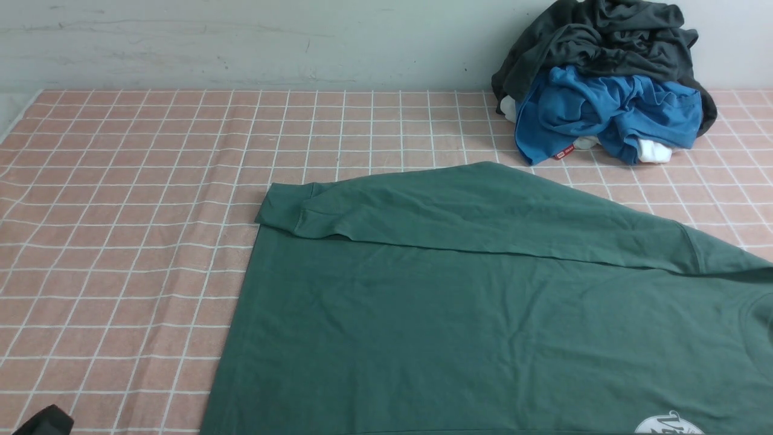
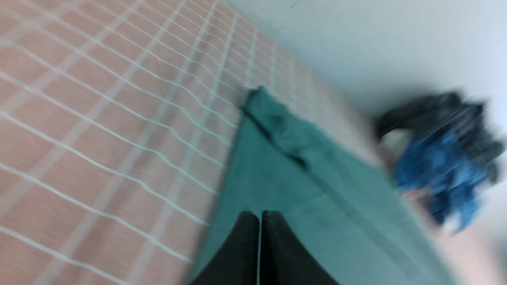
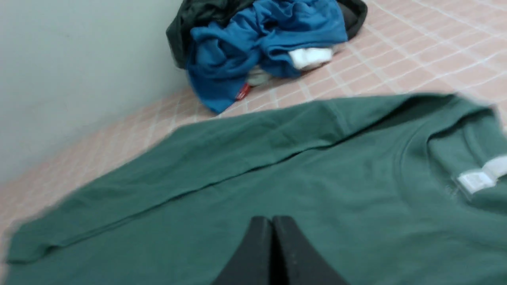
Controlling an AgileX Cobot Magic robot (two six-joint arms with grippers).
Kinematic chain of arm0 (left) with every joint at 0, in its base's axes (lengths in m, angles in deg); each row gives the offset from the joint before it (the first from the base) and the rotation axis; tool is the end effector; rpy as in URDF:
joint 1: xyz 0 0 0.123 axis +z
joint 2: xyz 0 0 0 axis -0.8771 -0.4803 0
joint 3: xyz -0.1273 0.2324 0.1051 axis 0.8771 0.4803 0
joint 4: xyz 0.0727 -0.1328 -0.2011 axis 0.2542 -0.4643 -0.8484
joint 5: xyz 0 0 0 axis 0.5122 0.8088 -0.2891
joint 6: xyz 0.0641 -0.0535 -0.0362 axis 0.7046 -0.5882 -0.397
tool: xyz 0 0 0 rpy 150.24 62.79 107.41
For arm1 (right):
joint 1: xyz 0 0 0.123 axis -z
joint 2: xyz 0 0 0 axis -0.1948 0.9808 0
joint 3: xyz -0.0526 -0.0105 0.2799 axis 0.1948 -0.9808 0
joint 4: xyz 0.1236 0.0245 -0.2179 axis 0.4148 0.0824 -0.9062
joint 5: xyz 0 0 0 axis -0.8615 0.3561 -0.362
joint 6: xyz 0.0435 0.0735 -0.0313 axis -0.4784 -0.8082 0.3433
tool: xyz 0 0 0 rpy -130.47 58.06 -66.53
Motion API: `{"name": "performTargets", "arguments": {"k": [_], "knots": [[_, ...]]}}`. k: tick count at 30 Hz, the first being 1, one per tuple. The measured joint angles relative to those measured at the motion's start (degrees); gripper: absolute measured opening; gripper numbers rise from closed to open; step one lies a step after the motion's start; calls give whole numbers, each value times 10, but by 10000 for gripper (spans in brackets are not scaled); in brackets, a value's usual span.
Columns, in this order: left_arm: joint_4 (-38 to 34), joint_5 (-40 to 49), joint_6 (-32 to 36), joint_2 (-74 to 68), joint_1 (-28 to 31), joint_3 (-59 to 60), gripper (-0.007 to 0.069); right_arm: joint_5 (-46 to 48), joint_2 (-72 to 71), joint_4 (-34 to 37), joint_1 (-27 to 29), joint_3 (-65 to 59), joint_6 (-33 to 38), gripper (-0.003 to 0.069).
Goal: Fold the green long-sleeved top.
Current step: Use the left arm to clamp the cuff closest to it
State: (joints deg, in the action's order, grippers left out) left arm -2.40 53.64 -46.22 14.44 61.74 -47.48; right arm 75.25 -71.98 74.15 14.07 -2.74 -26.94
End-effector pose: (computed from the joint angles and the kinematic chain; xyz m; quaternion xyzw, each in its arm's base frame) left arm 0.0547 -0.0140 0.1834 -0.2645 0.7125 -0.3160 0.5680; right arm 0.0533 0.0057 0.1749 0.2553 0.7536 0.2205 0.5641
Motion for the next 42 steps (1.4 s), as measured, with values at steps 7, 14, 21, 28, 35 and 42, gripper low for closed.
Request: {"name": "performTargets", "arguments": {"k": [7,14,21,28,35,42], "knots": [[-223,-19,-56,0,0,0,-3,-3,0,264,0,0,-105,-14],[-245,1,57,0,0,-15,-3,-5,0,303,0,0,-34,-14],[-225,103,350,-44,0,-170,-3,54,6,276,0,81,242,-14],[28,301,394,-317,0,-401,-3,158,201,124,-10,292,409,-14],[220,434,352,-521,-90,-525,17,382,402,64,-41,445,418,-14],[319,462,289,-707,-261,-527,192,507,490,65,-149,463,419,-14]]}}
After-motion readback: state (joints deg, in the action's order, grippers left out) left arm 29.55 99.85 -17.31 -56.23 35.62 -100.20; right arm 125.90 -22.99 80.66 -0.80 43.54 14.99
